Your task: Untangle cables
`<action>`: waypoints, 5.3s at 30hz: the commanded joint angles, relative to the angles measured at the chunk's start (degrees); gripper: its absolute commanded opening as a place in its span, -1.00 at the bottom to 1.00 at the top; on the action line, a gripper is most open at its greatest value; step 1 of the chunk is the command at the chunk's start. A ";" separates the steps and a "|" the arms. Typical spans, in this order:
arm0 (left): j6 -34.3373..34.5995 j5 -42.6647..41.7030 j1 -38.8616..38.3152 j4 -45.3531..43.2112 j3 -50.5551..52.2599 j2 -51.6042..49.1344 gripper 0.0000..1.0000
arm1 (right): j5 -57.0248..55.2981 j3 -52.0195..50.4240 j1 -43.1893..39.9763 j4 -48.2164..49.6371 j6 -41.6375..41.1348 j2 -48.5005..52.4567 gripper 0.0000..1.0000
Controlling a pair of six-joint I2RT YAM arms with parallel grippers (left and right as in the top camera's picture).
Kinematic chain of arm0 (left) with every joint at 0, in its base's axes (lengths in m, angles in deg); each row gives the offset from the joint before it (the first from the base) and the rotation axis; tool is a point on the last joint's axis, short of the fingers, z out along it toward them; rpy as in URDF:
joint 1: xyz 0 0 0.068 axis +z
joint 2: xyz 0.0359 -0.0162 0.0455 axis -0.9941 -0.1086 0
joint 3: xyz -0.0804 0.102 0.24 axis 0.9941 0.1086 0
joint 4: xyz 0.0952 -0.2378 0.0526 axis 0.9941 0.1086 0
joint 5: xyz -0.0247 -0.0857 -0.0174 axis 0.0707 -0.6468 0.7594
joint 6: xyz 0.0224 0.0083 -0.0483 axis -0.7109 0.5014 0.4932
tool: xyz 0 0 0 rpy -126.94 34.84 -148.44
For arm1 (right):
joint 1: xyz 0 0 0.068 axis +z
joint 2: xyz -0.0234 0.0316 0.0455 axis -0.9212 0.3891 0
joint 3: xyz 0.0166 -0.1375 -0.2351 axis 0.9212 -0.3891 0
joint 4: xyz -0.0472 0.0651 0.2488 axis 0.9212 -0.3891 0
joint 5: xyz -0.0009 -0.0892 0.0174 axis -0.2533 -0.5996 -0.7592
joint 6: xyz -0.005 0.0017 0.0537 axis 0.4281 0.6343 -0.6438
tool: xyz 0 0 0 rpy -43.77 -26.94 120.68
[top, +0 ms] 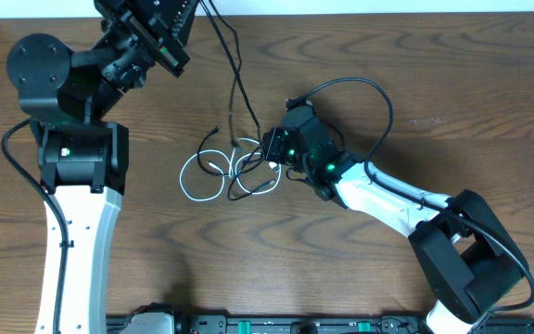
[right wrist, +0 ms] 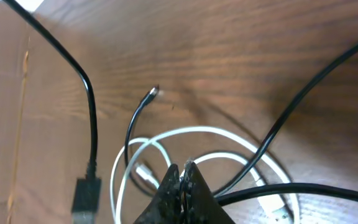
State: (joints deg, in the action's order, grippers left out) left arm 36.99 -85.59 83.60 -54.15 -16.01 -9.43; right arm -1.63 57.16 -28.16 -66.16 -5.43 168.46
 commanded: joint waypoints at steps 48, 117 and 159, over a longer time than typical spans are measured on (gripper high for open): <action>-19.21 23.80 6.56 8.85 -1.27 0.59 -0.85 | 4.50 0.11 -0.24 -18.71 5.99 0.24 0.46; -98.84 12.94 2.99 25.29 -35.63 -33.55 -0.85 | 4.20 0.11 0.15 -25.14 18.36 -13.70 0.98; -105.07 23.12 37.48 11.15 -35.63 -60.89 -0.85 | 4.22 0.11 0.59 -38.60 18.12 -13.70 0.99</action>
State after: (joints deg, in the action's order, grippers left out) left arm -65.83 -64.02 119.05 -42.53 -50.11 -70.76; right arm 3.02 57.16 -28.12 -104.78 13.04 155.26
